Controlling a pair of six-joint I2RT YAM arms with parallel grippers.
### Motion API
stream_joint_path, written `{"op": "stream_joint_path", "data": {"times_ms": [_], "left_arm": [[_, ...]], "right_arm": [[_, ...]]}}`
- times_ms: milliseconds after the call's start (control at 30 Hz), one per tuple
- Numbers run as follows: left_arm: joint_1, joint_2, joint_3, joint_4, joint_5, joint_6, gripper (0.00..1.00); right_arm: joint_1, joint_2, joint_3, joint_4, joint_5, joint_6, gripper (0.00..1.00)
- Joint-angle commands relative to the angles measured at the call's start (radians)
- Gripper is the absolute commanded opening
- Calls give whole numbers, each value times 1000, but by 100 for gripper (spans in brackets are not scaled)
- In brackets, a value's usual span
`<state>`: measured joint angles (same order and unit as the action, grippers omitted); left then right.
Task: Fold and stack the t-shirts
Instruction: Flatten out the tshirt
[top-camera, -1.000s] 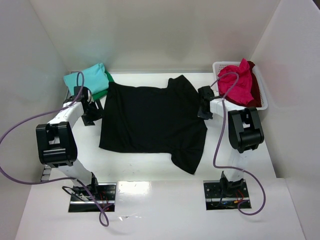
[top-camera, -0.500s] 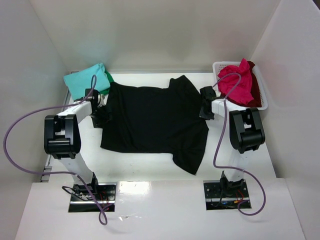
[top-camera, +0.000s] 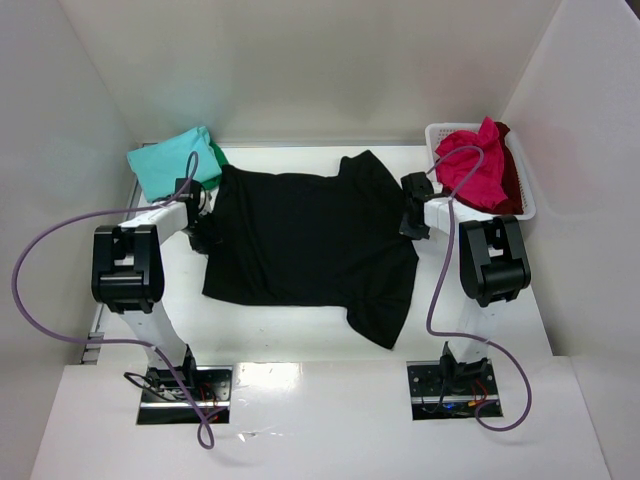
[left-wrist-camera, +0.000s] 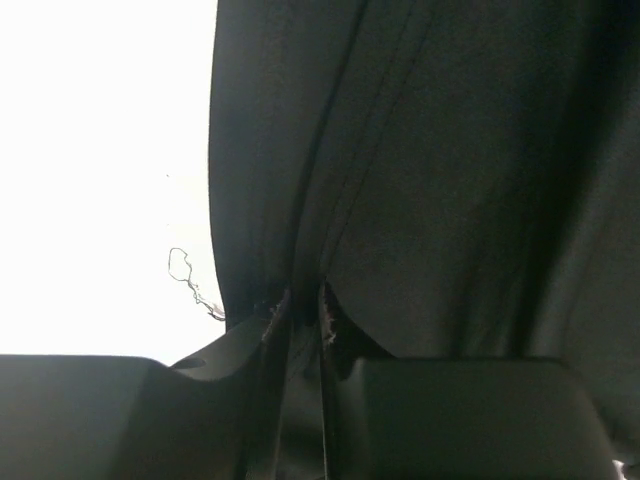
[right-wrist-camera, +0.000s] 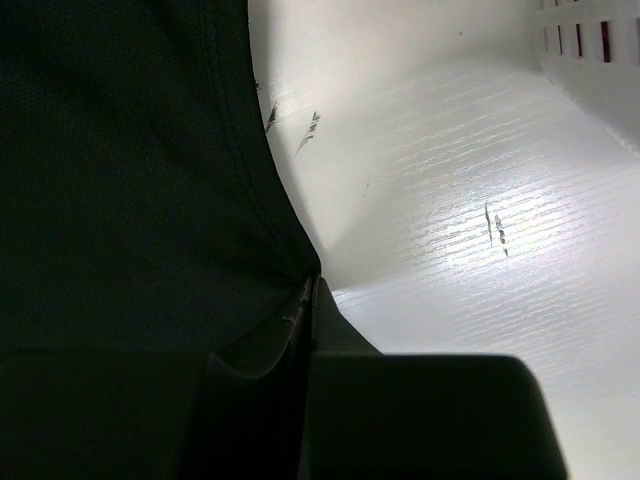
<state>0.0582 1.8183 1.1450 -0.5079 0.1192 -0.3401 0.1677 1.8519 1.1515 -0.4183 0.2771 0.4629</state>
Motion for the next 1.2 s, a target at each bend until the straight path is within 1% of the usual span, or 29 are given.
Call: {"op": "stream_joint_path", "data": {"times_ms": [0,100,133,200,233,300,467,600,667,700,733,767,800,867,900,933,967,1033,1067,1100,1133,1167], "left_arm": [[-3,10,21,-6,-50,-14,17],[-3,-17,21,-15,-95,-25,14],[-3,-31,21,-24,-119,-36,11],[-3,-45,21,-35,-130,-46,11],[-3,-59,10,-35,-153,-59,7],[-3,-70,1,-44,-182,-77,3],[-3,-82,-8,-54,-191,-77,3],[26,-82,-27,-54,-191,-86,3],[35,-91,-27,-54,-191,-86,9],[35,-91,-27,-54,-191,-86,9],[35,-91,-27,-54,-179,-86,13],[35,-91,-27,-63,-167,-86,31],[35,-91,-27,-63,-158,-86,38],[35,-91,-18,-73,-148,-86,45],[35,-105,-7,-73,-148,-86,50],[35,-114,-7,-84,-138,-86,62],[35,-132,5,-84,-129,-86,68],[35,-148,15,-93,-116,-77,76],[35,-148,24,-106,-107,-77,78],[35,-169,24,-115,-78,-68,79],[35,-169,24,-115,-78,-68,79],[35,-184,33,-115,-38,-68,80]], "right_arm": [[-22,-14,-30,-34,34,-4,0],[-33,-14,-30,-34,34,-4,0],[-33,-14,-30,-34,34,-4,0],[-42,-14,-30,-34,34,-4,0],[-42,-14,-30,-34,34,-13,0],[-66,-23,-30,-34,34,-13,0],[-77,-23,-30,-34,34,-23,0],[-77,-23,-30,-34,34,-32,0],[-77,-23,-30,-25,34,-32,0],[-77,-23,-20,-25,34,-32,0],[-77,-11,-19,-25,22,-43,0],[-77,-11,-9,-25,-14,-53,11],[-77,-11,-9,-25,-33,-53,16],[-77,-31,0,-14,-71,-64,25],[-77,-61,1,-4,-123,-76,38],[-77,-80,1,10,-142,-76,44],[-77,-118,1,10,-174,-76,53],[-77,-151,1,33,-199,-76,64],[-77,-164,1,33,-211,-76,68],[-77,-175,13,33,-220,-76,76],[-77,-175,22,33,-234,-76,80],[-77,-184,36,21,-252,-76,87]]}}
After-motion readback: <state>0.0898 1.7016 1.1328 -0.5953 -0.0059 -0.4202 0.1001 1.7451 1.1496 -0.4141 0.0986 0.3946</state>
